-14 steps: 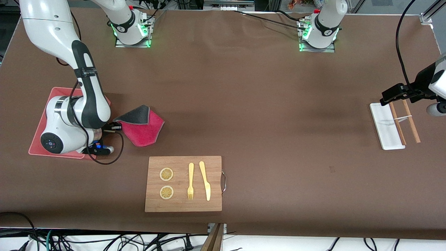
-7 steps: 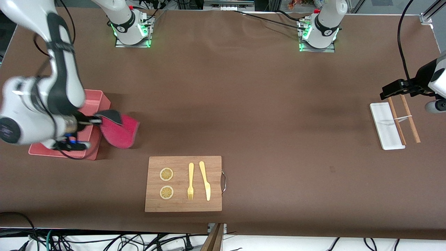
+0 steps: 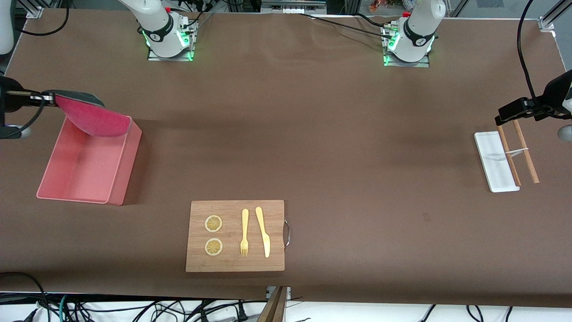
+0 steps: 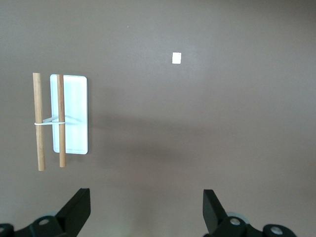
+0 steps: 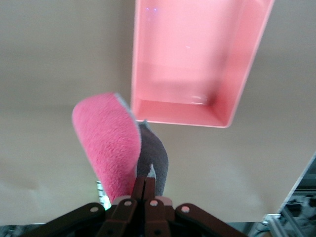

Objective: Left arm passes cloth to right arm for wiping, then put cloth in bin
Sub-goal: 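Carry the cloth with the right gripper over the pink bin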

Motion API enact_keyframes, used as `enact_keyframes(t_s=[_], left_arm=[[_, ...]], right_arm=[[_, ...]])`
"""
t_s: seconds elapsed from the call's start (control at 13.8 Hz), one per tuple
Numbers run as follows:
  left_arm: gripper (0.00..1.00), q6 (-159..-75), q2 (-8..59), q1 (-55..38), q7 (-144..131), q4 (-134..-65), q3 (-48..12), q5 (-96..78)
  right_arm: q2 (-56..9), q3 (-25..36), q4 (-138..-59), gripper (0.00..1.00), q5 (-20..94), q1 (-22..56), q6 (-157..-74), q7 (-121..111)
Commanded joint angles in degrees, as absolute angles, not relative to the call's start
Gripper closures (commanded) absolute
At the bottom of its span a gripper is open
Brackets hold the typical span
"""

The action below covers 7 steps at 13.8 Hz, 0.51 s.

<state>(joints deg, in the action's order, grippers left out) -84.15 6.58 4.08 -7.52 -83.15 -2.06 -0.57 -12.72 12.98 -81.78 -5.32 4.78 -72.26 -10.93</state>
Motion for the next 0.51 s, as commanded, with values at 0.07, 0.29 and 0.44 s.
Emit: enact_keyframes(t_s=[0.07, 0.29, 0.44], left_arm=[[0.0, -82.7, 7.3, 3.8, -7.7, -81.3, -1.8, -0.4], [0.0, -82.7, 7.3, 3.8, -7.7, -80.8, -1.8, -0.4], [0.0, -82.7, 7.3, 3.8, -7.7, -79.7, -1.8, -0.4]], right_arm=[[-15.7, 14.1, -86.2, 1.0, -11.5, 2.0, -78.4, -16.3], [-16.9, 14.9, -94.6, 1.0, -11.0, 1.4, -91.0, -16.2], [-19.1, 15.0, -97.9, 1.0, -10.6, 1.4, -97.6, -15.6]])
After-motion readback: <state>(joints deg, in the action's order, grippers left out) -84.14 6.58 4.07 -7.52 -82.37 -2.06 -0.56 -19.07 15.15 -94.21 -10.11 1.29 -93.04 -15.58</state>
